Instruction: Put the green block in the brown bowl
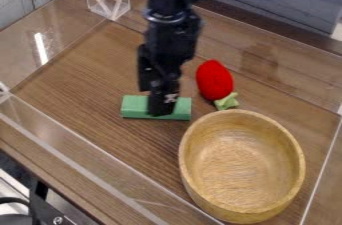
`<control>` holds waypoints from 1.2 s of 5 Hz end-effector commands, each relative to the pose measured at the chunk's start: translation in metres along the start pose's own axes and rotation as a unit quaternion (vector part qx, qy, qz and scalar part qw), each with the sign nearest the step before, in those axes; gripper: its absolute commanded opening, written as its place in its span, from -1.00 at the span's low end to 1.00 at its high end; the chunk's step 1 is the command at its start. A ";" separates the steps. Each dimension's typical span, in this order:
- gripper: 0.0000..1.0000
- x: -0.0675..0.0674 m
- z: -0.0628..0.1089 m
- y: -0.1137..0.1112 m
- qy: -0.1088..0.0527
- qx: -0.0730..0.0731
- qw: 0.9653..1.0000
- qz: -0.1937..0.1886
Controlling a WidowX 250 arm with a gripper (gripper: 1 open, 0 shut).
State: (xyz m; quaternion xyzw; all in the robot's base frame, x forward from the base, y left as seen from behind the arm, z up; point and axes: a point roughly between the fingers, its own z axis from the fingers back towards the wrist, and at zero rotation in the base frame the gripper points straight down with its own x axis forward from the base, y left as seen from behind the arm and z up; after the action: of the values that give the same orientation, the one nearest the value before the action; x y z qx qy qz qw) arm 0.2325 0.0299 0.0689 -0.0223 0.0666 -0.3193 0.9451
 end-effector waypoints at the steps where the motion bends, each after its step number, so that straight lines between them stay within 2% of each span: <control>1: 1.00 -0.009 -0.004 0.009 -0.029 0.031 0.999 -0.029; 2: -1.00 -0.005 -0.015 0.010 -0.028 0.035 0.999 -0.029; 3: 1.00 0.001 -0.022 0.008 -0.029 0.036 0.999 -0.024; 4: -1.00 0.001 -0.027 0.010 -0.034 0.041 0.998 -0.036; 5: -1.00 0.000 -0.031 0.013 -0.037 0.047 0.997 -0.047; 6: 1.00 -0.001 -0.032 0.014 -0.041 0.051 0.997 -0.049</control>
State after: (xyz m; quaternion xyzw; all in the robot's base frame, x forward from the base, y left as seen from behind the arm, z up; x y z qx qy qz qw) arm 0.2312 0.0398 0.0304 0.0014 0.0229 -0.3681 0.9295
